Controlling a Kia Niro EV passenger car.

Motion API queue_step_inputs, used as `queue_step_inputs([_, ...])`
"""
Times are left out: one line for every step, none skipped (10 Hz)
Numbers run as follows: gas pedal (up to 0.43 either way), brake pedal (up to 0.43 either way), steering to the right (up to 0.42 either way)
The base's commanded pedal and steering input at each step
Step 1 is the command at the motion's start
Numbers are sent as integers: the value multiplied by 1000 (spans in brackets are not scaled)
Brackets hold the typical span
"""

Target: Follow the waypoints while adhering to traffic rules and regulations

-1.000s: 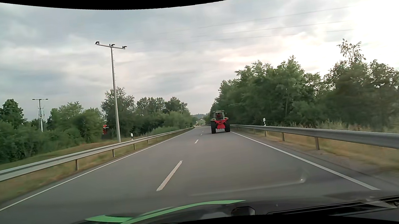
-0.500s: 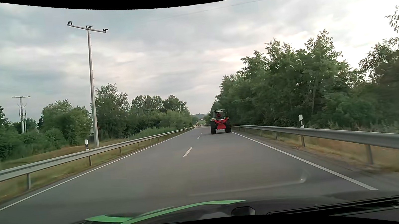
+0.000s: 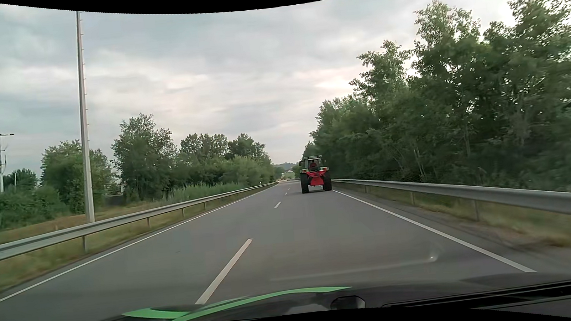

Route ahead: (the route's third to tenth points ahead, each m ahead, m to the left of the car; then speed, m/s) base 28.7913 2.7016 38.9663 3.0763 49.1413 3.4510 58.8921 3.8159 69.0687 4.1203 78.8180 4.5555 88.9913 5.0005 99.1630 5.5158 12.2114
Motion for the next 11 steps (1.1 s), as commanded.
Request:
queue_step_inputs([0, 146, 0])
queue_step_inputs([0, 146, 0])
queue_step_inputs([0, 146, -1])
queue_step_inputs([0, 140, -1])
queue_step_inputs([0, 116, -2])
queue_step_inputs([0, 91, -2])
queue_step_inputs([0, 73, -2])
queue_step_inputs([0, 55, -2])
queue_step_inputs([0, 18, -2])
queue_step_inputs([0, 0, -2])
queue_step_inputs([0, 0, -2])
